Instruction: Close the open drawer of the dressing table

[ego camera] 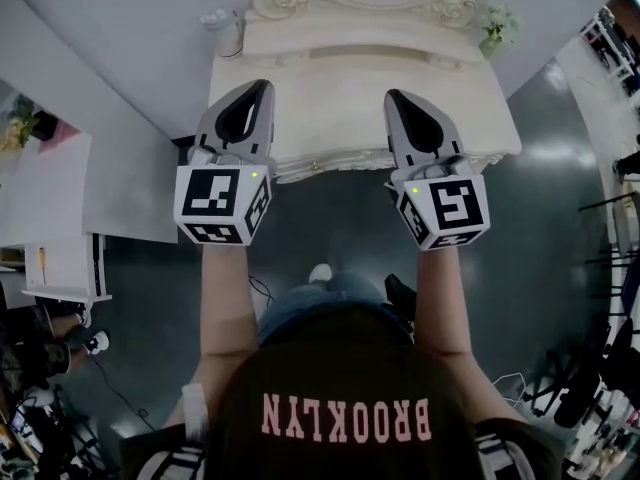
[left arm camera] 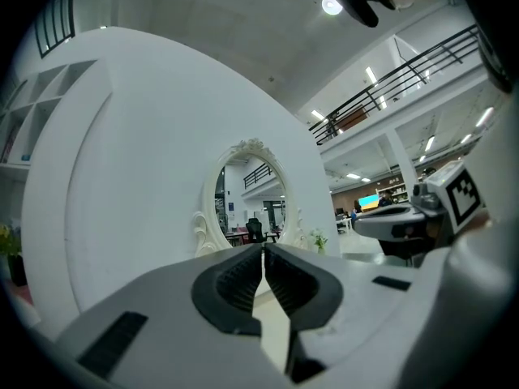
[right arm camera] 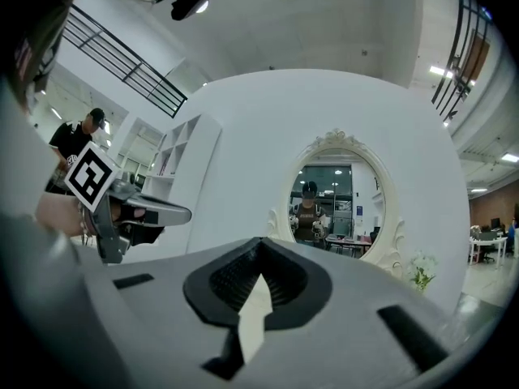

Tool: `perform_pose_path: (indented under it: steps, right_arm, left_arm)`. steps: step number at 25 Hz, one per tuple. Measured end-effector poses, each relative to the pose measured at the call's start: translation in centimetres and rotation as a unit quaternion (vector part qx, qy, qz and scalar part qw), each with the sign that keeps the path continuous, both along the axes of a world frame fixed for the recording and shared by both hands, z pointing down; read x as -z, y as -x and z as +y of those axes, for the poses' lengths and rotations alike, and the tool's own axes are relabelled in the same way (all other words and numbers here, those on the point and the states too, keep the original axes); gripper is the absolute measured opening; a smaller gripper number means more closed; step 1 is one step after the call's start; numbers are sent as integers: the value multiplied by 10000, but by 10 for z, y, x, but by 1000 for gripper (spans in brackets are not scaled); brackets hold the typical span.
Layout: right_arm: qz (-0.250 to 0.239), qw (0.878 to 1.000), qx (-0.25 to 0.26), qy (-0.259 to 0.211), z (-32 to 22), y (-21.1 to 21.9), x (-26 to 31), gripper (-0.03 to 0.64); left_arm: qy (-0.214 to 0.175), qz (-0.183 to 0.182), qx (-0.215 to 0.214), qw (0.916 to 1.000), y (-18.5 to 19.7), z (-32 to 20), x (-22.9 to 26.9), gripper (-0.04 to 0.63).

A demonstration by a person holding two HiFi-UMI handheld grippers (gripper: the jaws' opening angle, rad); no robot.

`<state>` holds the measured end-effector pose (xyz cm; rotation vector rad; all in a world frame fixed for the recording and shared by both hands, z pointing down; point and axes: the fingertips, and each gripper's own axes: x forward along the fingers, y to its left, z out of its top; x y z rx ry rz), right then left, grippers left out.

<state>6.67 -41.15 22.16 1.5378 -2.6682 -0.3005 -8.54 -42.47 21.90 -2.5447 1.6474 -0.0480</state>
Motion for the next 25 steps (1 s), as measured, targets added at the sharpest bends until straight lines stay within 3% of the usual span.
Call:
perform_pose_path:
  steps: [4, 16, 22, 25]
  right_arm:
    - [17, 10000, -24, -26, 1, 3, 5, -3]
    - [190, 9996, -190, 35, 26, -28, 8, -3]
    - [156, 9995, -287, -31, 31, -40, 14, -3]
    - [208, 9994, -261, -91, 35, -39, 18, -3]
  left_arm:
    - [22, -128, 72, 9999, 3, 0, 4, 12]
    - [-133, 209, 514, 9984, 27, 28, 17, 12]
    - [-58, -176, 785, 9967, 27, 37, 11, 12]
    - [-40, -187, 792, 9967, 21, 39, 13, 12]
